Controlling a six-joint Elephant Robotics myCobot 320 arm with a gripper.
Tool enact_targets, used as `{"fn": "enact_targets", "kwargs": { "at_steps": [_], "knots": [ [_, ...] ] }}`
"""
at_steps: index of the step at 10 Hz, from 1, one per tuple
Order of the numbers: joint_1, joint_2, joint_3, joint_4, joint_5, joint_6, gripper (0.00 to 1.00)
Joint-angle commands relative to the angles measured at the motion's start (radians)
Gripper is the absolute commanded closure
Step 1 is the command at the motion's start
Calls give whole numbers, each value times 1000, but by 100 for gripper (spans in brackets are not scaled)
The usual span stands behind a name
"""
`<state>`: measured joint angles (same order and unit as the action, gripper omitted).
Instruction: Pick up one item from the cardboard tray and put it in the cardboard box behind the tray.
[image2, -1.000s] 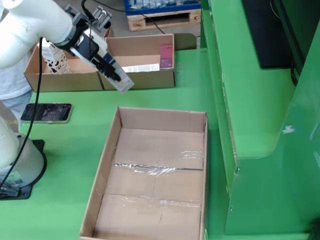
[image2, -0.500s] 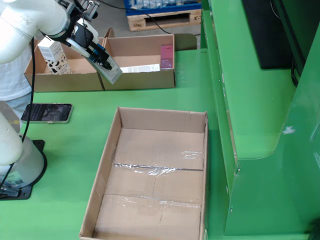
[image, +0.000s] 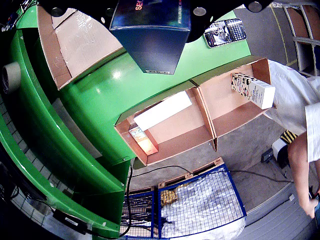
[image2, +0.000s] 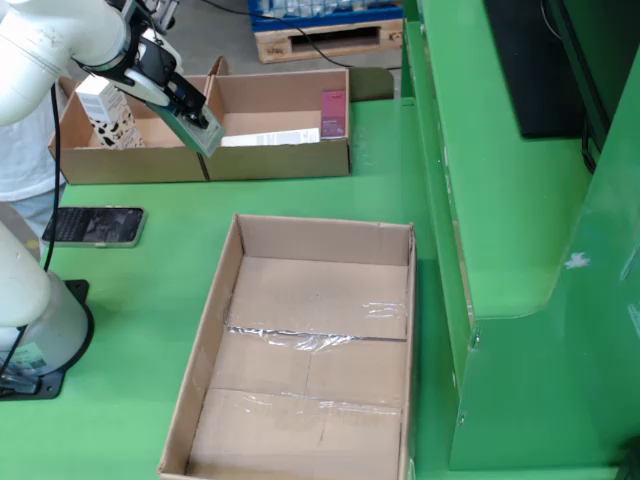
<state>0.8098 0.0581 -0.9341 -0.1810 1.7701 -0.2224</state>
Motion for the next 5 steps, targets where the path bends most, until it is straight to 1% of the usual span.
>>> {"fn": "enact_targets", "kwargs": {
  "at_steps": [1,2,3,5],
  "knots": [
    [59,-24,78,-9,0,1,100],
    [94,-75,157,-46,-19,20,100],
    [94,-75,157,-46,-19,20,100],
    [115,-200,335,-108,-9,8,100]
  ]
}}
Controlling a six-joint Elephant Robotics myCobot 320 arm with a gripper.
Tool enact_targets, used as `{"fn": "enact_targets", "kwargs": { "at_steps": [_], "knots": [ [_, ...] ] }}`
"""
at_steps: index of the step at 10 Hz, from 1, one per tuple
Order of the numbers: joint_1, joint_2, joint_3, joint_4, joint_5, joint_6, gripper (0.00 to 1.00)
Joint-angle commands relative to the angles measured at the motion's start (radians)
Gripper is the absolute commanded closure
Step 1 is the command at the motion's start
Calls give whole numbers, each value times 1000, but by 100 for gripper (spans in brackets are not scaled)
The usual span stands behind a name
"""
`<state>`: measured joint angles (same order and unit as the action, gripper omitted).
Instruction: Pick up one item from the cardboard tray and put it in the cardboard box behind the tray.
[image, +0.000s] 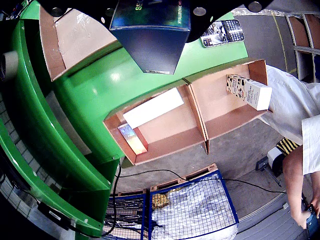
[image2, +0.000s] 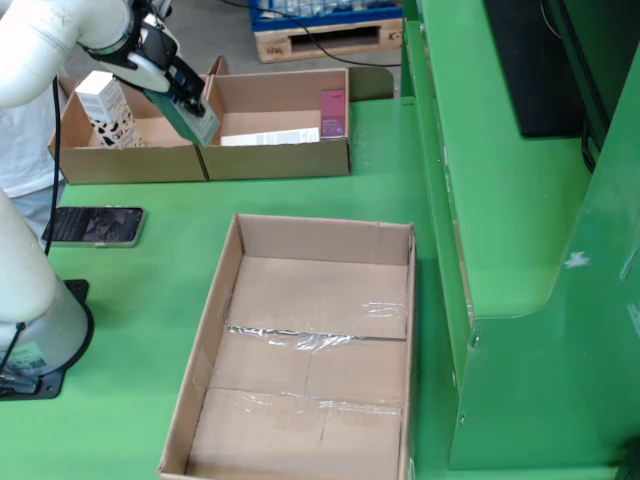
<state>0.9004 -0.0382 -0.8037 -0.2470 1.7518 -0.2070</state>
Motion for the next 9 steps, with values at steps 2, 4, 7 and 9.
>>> {"fn": "enact_targets", "kwargs": {
  "at_steps": [2,4,7,9],
  "knots": [
    [44,-237,404,-115,15,-3,100],
    [75,-461,804,-283,1,8,100],
    [96,-538,804,-92,-22,43,100],
    [116,-562,804,0,-50,62,100]
  ]
}}
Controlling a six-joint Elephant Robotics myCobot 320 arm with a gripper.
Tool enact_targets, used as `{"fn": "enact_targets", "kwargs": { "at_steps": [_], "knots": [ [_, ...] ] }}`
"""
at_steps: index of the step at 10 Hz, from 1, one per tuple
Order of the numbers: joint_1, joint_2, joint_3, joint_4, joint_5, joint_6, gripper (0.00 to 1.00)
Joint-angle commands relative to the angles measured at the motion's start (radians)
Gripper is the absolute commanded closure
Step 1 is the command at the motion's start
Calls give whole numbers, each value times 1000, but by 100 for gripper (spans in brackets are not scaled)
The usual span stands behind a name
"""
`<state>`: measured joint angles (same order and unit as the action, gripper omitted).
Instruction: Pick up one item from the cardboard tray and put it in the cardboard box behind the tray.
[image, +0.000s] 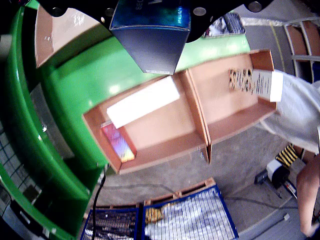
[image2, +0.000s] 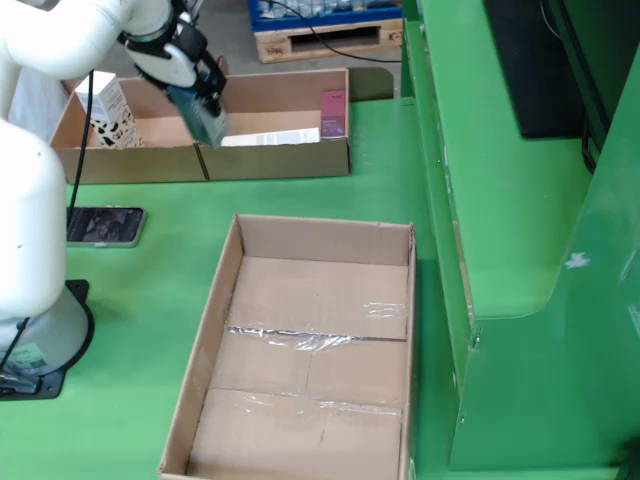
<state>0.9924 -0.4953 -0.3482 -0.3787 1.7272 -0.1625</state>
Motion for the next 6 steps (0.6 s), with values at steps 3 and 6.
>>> {"fn": "enact_targets", "kwargs": {
  "at_steps": [3,6],
  "knots": [
    [35,-116,348,168,-41,26,100],
    [50,-137,348,200,-50,37,100]
  ]
}}
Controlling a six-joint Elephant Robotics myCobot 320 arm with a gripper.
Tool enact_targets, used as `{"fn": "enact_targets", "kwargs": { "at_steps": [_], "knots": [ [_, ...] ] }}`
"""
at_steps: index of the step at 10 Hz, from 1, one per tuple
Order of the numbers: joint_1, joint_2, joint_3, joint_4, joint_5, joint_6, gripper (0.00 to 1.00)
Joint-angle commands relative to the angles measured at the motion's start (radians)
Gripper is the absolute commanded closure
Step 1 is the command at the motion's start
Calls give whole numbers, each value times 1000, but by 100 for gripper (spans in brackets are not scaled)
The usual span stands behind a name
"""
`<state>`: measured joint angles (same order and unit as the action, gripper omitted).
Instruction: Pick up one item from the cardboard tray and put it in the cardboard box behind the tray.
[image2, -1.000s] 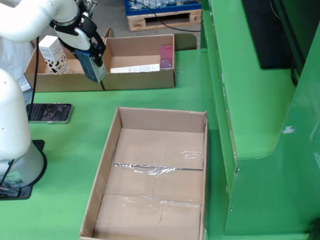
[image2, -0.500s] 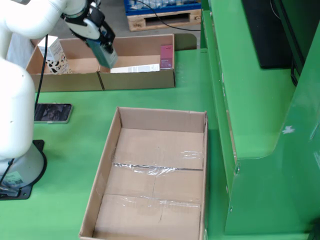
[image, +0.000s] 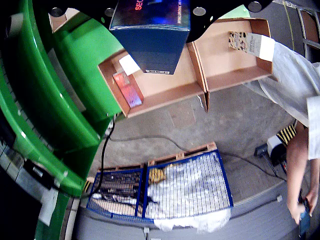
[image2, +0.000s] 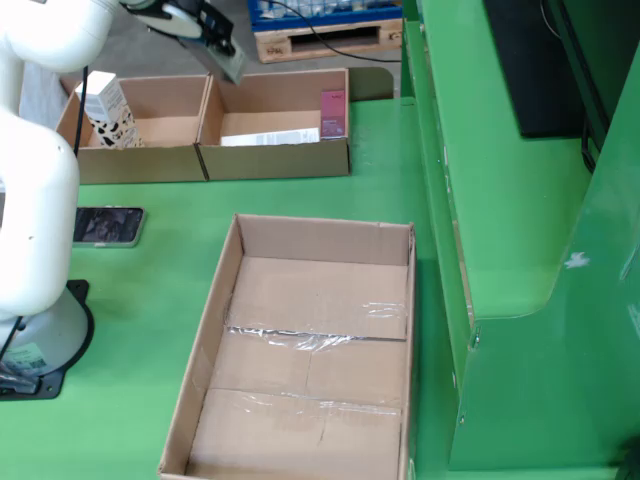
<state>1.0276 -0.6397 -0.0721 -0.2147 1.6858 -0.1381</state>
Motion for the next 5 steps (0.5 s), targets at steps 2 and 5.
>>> {"fn": "enact_targets", "kwargs": {
  "at_steps": [2,5],
  "knots": [
    [18,-51,72,130,-25,29,100],
    [36,-99,72,182,-42,44,100]
  ]
}}
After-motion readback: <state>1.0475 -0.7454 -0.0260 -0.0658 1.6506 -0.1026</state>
